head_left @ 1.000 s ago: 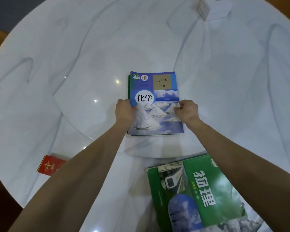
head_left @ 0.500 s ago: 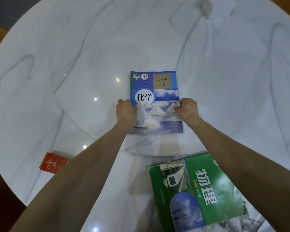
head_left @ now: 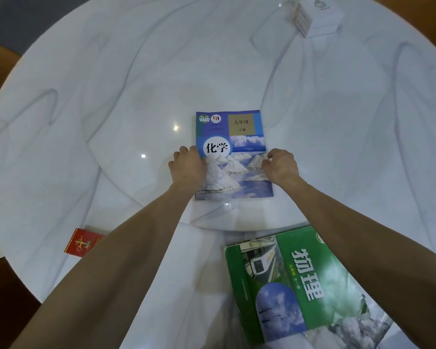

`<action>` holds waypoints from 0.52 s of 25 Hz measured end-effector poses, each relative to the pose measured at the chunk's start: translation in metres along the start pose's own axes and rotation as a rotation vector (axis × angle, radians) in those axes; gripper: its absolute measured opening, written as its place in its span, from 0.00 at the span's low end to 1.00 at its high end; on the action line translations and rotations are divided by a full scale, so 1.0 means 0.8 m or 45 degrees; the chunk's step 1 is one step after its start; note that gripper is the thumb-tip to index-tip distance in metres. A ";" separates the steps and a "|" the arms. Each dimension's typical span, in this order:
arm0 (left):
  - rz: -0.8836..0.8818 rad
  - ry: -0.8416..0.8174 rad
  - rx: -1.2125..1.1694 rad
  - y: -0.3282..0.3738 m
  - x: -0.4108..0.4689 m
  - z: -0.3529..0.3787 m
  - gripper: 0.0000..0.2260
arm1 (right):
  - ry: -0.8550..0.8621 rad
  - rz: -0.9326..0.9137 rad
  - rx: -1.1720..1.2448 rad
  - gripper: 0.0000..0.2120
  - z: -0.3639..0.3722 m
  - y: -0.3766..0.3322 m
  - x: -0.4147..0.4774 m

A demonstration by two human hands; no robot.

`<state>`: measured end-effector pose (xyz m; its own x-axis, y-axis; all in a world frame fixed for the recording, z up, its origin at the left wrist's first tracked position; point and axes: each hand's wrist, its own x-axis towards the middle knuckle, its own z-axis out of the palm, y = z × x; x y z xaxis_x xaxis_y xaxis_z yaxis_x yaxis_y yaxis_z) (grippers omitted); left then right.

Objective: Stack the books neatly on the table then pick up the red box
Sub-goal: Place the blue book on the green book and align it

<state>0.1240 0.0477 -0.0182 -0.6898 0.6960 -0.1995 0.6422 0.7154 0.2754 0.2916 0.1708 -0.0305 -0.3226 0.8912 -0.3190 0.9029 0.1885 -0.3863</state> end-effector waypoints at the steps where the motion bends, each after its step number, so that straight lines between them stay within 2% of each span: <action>1: 0.064 0.028 0.056 0.002 -0.003 -0.005 0.14 | 0.011 -0.018 -0.048 0.15 -0.003 0.003 -0.007; 5: 0.348 0.027 0.141 0.022 -0.027 -0.018 0.13 | 0.070 -0.154 -0.275 0.15 -0.015 0.015 -0.044; 9: 0.585 -0.017 0.154 0.049 -0.066 -0.016 0.13 | 0.139 -0.240 -0.372 0.15 -0.023 0.033 -0.093; 13: 0.763 -0.099 0.189 0.073 -0.106 -0.006 0.13 | 0.199 -0.179 -0.402 0.15 -0.022 0.062 -0.149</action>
<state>0.2185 0.0305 0.0193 -0.1718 0.9778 -0.1203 0.9538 0.1956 0.2280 0.3796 0.0814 0.0032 -0.4246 0.8950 -0.1364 0.9037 0.4100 -0.1234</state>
